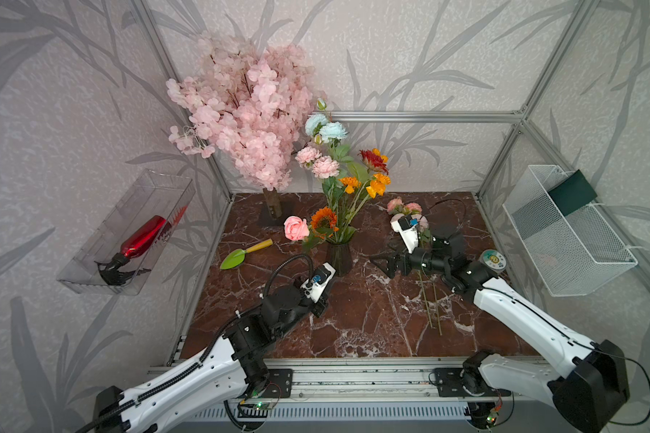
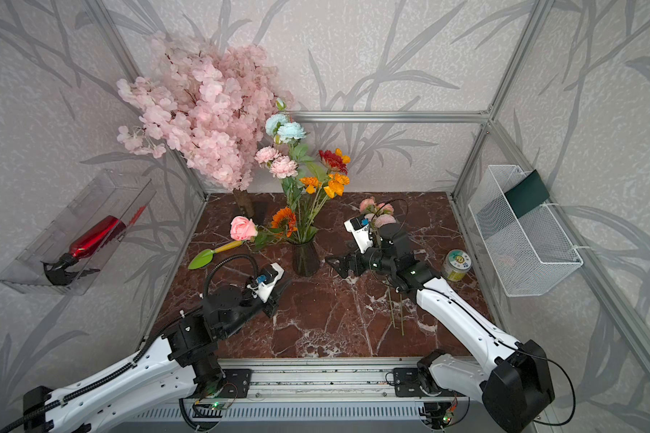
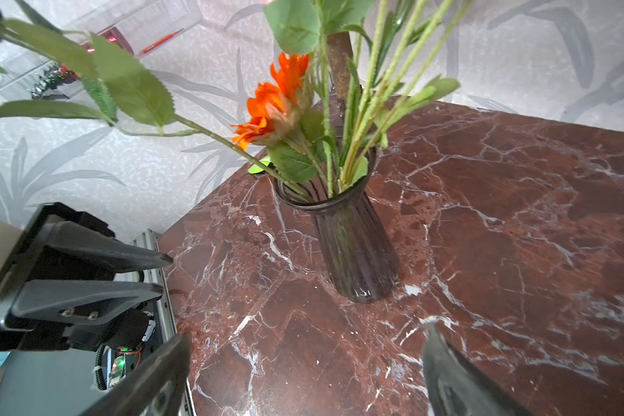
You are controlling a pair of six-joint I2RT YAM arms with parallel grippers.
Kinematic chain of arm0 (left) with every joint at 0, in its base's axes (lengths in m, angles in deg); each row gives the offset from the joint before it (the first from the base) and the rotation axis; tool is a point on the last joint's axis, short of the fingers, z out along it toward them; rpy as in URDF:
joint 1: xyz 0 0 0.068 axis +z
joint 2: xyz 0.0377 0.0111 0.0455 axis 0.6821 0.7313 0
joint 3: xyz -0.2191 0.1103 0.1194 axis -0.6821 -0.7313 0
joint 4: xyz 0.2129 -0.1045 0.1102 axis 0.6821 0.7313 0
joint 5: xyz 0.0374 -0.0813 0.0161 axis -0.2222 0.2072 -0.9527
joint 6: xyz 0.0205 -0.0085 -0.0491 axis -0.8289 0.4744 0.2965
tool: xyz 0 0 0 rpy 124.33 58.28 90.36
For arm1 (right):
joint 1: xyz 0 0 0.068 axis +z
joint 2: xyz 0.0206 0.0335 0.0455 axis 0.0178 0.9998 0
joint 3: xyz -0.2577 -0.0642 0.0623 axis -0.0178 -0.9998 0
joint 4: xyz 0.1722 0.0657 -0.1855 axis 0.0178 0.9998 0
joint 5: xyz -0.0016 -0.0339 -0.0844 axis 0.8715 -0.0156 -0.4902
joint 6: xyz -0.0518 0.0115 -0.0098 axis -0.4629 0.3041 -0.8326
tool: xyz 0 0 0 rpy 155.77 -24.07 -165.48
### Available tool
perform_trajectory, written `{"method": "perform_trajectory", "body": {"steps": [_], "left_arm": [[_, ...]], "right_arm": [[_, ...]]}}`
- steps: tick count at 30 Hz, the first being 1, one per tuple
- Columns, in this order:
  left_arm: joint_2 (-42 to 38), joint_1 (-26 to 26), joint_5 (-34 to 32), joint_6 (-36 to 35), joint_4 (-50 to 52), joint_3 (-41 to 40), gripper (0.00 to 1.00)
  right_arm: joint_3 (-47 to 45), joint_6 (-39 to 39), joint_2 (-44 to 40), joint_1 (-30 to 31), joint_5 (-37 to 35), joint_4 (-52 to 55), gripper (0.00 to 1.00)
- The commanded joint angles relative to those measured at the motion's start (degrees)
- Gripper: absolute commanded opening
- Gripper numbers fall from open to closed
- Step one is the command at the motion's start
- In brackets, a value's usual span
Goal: Pick out pink flowers from the vase
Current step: Pick up the flower from the vase.
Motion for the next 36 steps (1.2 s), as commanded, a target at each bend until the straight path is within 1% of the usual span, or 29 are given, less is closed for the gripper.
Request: {"method": "perform_trajectory", "body": {"steps": [1,3,5,7,11,14,16,20,26,36], "left_arm": [[-0.24,-0.29,-1.99,-1.04,-12.01,-1.3,0.17],[0.29,-0.28,-3.24,0.21,-14.25,-2.05,0.14],[0.5,-0.2,-4.49,1.34,-20.58,-4.4,0.12],[1.21,-0.12,-4.72,1.34,-24.67,-5.62,0.12],[4.39,0.39,-5.17,0.83,-27.65,-5.74,0.12],[5.91,1.06,-7.11,0.98,-31.97,-6.82,0.12],[6.62,2.0,-7.79,1.26,-33.14,-6.87,0.12],[8.17,4.28,-7.19,2.2,-32.19,-5.76,0.12],[12.31,7.02,-6.55,2.99,-35.53,-4.76,0.12],[16.58,9.09,-4.75,4.05,-37.71,-3.45,0.14]], "right_arm": [[-0.61,0.89,1.42,0.15,1.06,-3.05,0.99],[-0.48,1.03,2.02,0.17,1.24,-3.12,0.99],[-0.15,0.96,2.56,0.16,1.58,-3.06,0.99],[0.44,1.01,3.26,0.25,2.05,-2.97,0.99],[1.12,0.89,3.86,0.65,2.91,-3.16,0.99],[0.4,0.98,3.34,1.34,3.14,-4.61,0.99],[0.05,1.07,3.08,1.65,3.01,-5.37,0.99],[-0.03,1.04,3.67,1.84,3.01,-5.27,0.99],[0.66,0.61,4.29,1.84,2.92,-4.82,0.99],[1.64,0.07,5.46,1.83,3.18,-4.46,0.99]]}}
